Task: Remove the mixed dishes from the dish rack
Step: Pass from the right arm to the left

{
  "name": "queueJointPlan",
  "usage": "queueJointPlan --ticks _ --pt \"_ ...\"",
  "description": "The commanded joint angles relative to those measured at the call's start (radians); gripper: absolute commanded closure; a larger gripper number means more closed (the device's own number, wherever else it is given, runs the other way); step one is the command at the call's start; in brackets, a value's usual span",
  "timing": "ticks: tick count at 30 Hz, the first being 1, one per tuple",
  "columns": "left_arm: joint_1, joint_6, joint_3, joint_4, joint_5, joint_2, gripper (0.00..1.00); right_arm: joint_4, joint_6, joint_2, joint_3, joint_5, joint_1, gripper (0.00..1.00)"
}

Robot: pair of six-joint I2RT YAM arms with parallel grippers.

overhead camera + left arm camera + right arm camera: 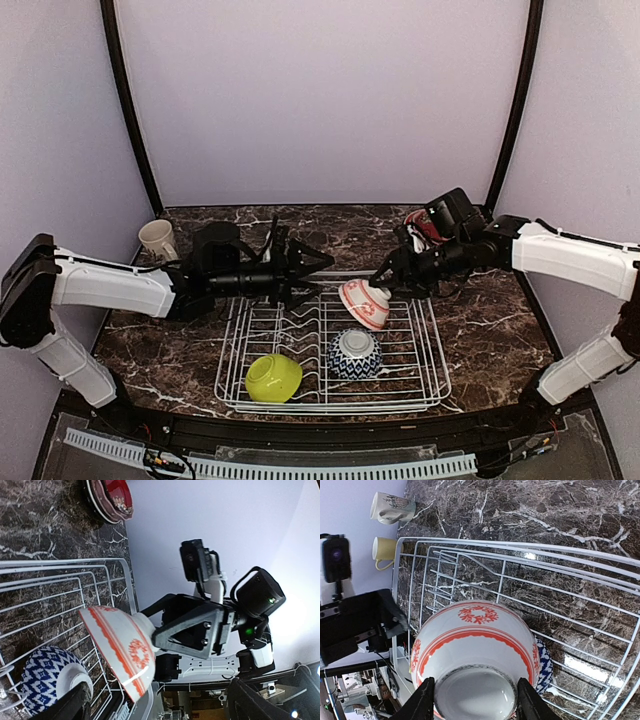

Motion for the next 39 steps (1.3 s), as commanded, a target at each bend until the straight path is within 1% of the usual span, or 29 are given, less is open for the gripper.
queueJointPlan --ticks 1,4,5,7,8,11,12,15,17,20,21,22,24,25,26,28,30,31,32,33,34,35,36,37,38,39 --pt "-0.032 -0.147 0.007 0.19 -0.044 0.082 0.07 0.115 0.022 -0.057 -0.019 -0.033 -0.009 0.86" --pt "-0.044 -0.15 0.035 0.173 -0.047 0.122 0.07 0.133 0.025 -0.062 -0.025 -0.037 -0.012 0.86" --pt "-0.052 -0.162 0.047 0.2 -0.045 0.135 0.07 0.144 0.027 -0.06 -0.026 -0.041 -0.012 0.86" --pt "-0.064 -0.198 0.062 0.273 -0.04 0.175 0.13 0.162 0.028 -0.061 -0.028 -0.045 -0.013 0.87" --pt "-0.069 -0.222 0.067 0.298 -0.039 0.203 0.22 0.17 0.03 -0.061 -0.03 -0.044 -0.013 0.87" --pt "-0.097 -0.253 0.101 0.405 -0.041 0.267 0.34 0.21 0.051 -0.075 -0.058 -0.041 -0.014 0.89" --pt "-0.103 -0.265 0.112 0.426 -0.043 0.278 0.36 0.23 0.062 -0.078 -0.068 -0.044 -0.015 0.89" --pt "-0.124 -0.292 0.122 0.538 -0.063 0.318 0.48 0.273 0.081 -0.081 -0.09 -0.05 -0.016 0.89" --pt "-0.129 -0.298 0.124 0.564 -0.068 0.327 0.55 0.294 0.089 -0.085 -0.103 -0.053 -0.017 0.89" --pt "-0.132 -0.288 0.124 0.572 -0.072 0.328 0.63 0.322 0.098 -0.101 -0.129 -0.052 -0.018 0.89" --pt "-0.132 -0.283 0.126 0.569 -0.072 0.328 0.68 0.334 0.103 -0.107 -0.138 -0.052 -0.019 0.89" --pt "-0.132 -0.28 0.128 0.559 -0.071 0.329 0.71 0.346 0.107 -0.112 -0.147 -0.052 -0.019 0.89" --pt "-0.132 -0.269 0.133 0.539 -0.071 0.33 0.87 0.371 0.114 -0.124 -0.163 -0.049 -0.019 0.89" --pt "-0.132 -0.258 0.141 0.529 -0.069 0.33 0.9 0.378 0.115 -0.129 -0.168 -0.045 -0.019 0.89" --pt "-0.132 -0.25 0.147 0.504 -0.064 0.329 0.96 0.379 0.111 -0.132 -0.17 -0.04 -0.019 0.89" --pt "-0.132 -0.225 0.17 0.465 -0.058 0.325 0.99 0.373 0.101 -0.138 -0.168 -0.031 -0.021 0.88" --pt "-0.132 -0.19 0.196 0.421 -0.047 0.315 0.99 0.361 0.087 -0.147 -0.162 -0.02 -0.022 0.82" --pt "-0.131 -0.158 0.215 0.377 -0.042 0.308 0.99 0.353 0.077 -0.154 -0.159 -0.013 -0.024 0.77" --pt "-0.13 -0.135 0.225 0.346 -0.032 0.292 0.99 0.337 0.065 -0.163 -0.154 -0.001 -0.025 0.69" --pt "-0.129 -0.078 0.253 0.258 -0.027 0.279 0.99 0.318 0.05 -0.172 -0.148 0.015 -0.027 0.6" --pt "-0.128 -0.042 0.271 0.208 -0.011 0.252 0.99 0.299 0.031 -0.184 -0.139 0.033 -0.028 0.5" --pt "-0.125 0.044 0.318 0.075 -0.002 0.238 0.99 0.28 0.012 -0.195 -0.131 0.061 -0.03 0.41" --pt "-0.123 0.095 0.343 -0.006 0.01 0.208 0.99 0.258 -0.006 -0.208 -0.123 0.085 -0.03 0.33" --pt "-0.118 0.216 0.409 -0.17 0.013 0.192 0.99 0.24 -0.019 -0.22 -0.117 0.105 -0.031 0.25" --pt "-0.115 0.348 0.447 -0.267 0.01 0.164 0.99 0.231 -0.032 -0.234 -0.113 0.121 -0.033 0.2" --pt "-0.106 0.413 0.524 -0.462 -0.008 0.153 0.99 0.228 -0.044 -0.244 -0.111 0.133 -0.034 0.14"
